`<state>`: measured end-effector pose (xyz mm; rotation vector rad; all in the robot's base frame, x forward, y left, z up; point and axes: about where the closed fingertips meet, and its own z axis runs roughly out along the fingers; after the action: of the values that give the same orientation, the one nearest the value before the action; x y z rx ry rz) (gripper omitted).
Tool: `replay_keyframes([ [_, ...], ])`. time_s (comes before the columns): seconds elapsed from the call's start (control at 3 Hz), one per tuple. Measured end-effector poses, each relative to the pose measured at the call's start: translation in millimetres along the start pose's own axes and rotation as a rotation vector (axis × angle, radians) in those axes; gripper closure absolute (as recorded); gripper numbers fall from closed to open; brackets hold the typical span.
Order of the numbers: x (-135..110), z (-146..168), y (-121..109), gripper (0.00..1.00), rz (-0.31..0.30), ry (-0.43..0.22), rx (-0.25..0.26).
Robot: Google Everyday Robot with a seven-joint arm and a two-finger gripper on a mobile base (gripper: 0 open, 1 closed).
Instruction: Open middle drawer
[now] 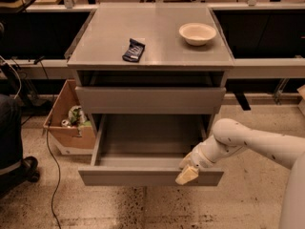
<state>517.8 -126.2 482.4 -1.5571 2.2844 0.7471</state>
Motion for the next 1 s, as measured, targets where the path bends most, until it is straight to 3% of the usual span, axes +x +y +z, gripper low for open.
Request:
replay_keyframes([
  [0.33,-11.5,-11.8,-26.5,0.73,-0.013,-0.020,0.049],
  [0.67,-26.4,-12.1,-67.3,1.00,-0.017,-0.075,0.103],
  [1.0,-30.5,-5.5,-88.6,1.00,-0.020,-0.117,0.128],
])
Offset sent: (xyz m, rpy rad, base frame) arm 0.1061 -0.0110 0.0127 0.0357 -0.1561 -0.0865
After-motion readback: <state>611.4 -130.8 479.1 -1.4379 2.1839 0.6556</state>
